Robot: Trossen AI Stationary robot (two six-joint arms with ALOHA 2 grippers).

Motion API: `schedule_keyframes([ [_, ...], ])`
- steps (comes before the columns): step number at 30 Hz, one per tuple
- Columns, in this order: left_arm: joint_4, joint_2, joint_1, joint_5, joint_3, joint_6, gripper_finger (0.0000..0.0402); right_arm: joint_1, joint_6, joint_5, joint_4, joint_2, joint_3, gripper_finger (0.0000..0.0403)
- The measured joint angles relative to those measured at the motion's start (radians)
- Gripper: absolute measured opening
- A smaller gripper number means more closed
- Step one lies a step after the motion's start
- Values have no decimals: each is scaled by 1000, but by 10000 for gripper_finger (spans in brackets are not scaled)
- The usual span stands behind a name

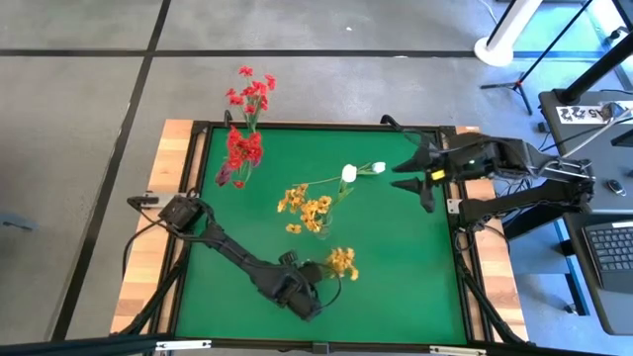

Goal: Sort flowers into vase by color
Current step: Put the yellow flower into the transparent vase

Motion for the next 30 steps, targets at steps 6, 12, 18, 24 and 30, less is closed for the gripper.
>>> schedule_keyframes([
  [6, 6, -160, -83, -190, 2, -18, 7, 0, -13, -64, 52, -53, 59, 175],
  [12, 145, -310, -217, -569, 3, 128, 5, 0, -34, -101, 155, -85, 60, 175],
  [18, 553, -365, -272, -731, 3, 593, 4, 1, -51, -284, 414, -83, -68, 175],
  [24, 916, -418, -211, -587, 5, 1009, 4, 1, -57, -374, 780, -37, -243, 175],
  [30, 976, -442, -82, -469, 5, 1123, 4, 92, -106, -371, 1102, -4, -378, 175],
])
